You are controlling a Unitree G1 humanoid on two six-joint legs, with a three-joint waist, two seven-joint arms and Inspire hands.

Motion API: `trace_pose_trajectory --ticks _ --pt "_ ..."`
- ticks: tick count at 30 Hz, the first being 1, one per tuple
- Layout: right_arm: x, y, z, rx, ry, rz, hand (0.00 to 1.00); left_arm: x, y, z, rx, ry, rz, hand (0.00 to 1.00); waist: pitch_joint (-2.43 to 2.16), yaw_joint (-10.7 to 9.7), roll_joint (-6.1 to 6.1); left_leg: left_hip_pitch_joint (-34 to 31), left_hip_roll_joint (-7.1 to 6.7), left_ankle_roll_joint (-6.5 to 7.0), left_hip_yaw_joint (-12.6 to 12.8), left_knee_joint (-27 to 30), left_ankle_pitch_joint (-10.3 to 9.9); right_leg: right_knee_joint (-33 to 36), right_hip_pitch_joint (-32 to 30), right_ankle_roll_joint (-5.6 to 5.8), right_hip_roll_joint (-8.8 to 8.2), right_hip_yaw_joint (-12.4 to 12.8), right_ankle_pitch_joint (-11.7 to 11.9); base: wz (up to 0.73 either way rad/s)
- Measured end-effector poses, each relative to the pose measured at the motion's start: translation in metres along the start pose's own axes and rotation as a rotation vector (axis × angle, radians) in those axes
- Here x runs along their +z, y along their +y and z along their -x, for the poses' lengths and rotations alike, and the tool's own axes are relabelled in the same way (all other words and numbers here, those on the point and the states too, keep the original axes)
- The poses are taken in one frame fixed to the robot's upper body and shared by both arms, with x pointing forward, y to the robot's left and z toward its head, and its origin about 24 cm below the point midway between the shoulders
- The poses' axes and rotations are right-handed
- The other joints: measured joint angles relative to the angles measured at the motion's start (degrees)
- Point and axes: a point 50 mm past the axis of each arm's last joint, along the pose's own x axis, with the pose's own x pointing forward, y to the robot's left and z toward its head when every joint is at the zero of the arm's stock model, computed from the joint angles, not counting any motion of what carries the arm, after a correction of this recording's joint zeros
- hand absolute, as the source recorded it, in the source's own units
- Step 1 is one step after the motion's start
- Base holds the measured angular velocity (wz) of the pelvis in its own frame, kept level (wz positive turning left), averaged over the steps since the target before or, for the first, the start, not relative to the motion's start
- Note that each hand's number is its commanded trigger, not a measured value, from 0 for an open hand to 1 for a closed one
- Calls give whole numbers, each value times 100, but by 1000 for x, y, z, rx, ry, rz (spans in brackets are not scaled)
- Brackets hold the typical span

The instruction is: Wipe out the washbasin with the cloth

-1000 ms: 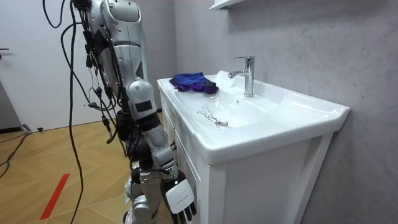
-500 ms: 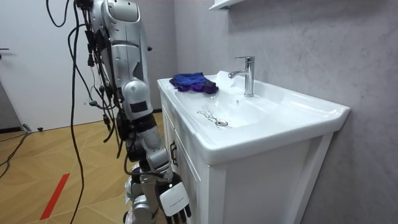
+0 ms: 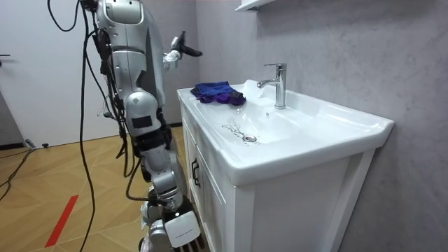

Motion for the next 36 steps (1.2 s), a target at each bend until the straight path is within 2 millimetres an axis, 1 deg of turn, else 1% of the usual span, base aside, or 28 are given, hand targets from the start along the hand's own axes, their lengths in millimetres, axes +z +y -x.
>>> trace_pose_trajectory --ticks 3,4,6,9,12,13,14,19,22,23,27,31,33,36 --pt "-5 1 0 16 16 -1 0 5 -13 6 -94 -41 -27 0 -6 -114 -13 25 14 0 68 0 0 0 -9 -5 15 81 3 -13" --pt "-7 1 0 16 23 -2 0 7 -15 7 -109 -51 -31 0 -5 -127 -18 30 17 0 103 0 0 1 -13 -7 19 103 4 -19" --pt "-13 2 1 18 45 -4 0 10 -18 10 -137 -64 -21 0 3 -138 -45 90 36 0 165 -17 0 2 -12 -16 42 221 11 -25" --pt "-14 5 1 22 46 -6 0 10 -25 14 -162 -50 0 0 -2 -222 -83 131 45 0 191 -40 0 -1 0 -20 59 282 14 -12" --pt "-13 8 0 28 44 -7 0 8 -31 19 -200 -34 15 0 -6 -223 -127 187 61 0 272 -70 0 -7 -2 -27 78 354 25 -13" --pt "-13 8 0 28 43 -8 0 8 -31 20 -204 -32 17 0 -6 -221 -132 208 66 0 282 -81 0 -10 7 -27 82 361 32 -13" --pt "-12 8 0 29 43 -8 0 7 -32 21 -209 -26 22 0 -8 -226 -136 234 103 0 314 -115 0 -14 13 -27 89 379 38 -9" --pt "-13 8 0 31 49 -9 0 4 -35 23 -239 -10 15 0 -3 -221 -134 311 106 0 362 -155 0 -17 45 -20 95 443 55 -6" --pt "-18 9 1 35 74 -11 0 -5 -36 25 -261 30 -22 0 -2 -215 -124 326 107 0 435 -154 0 -16 54 -18 96 465 56 -4" --pt "-19 8 1 36 83 -12 0 -10 -37 26 -281 54 -48 0 -4 -205 -120 327 112 0 470 -153 0 -13 46 -18 102 490 56 -5" --pt "-21 8 1 41 108 -16 0 -24 -40 32 -323 137 -98 0 -11 -195 -112 298 119 -1 479 -151 0 -4 2 -34 125 516 85 -4" --pt "-21 7 1 39 112 -17 0 -30 -44 37 -350 172 -114 0 -32 -222 -78 310 119 -1 486 -148 0 5 -3 -38 129 527 97 -1" --pt "-22 6 1 36 123 -15 0 -34 -47 41 -375 189 -136 0 -51 -244 -50 311 121 -1 475 -138 0 20 0 -40 128 527 98 0" --pt "-19 5 1 37 119 1 0 -39 -53 47 -425 206 -167 0 -54 -232 -38 311 119 -1 483 -131 0 72 -24 -40 124 524 97 0"
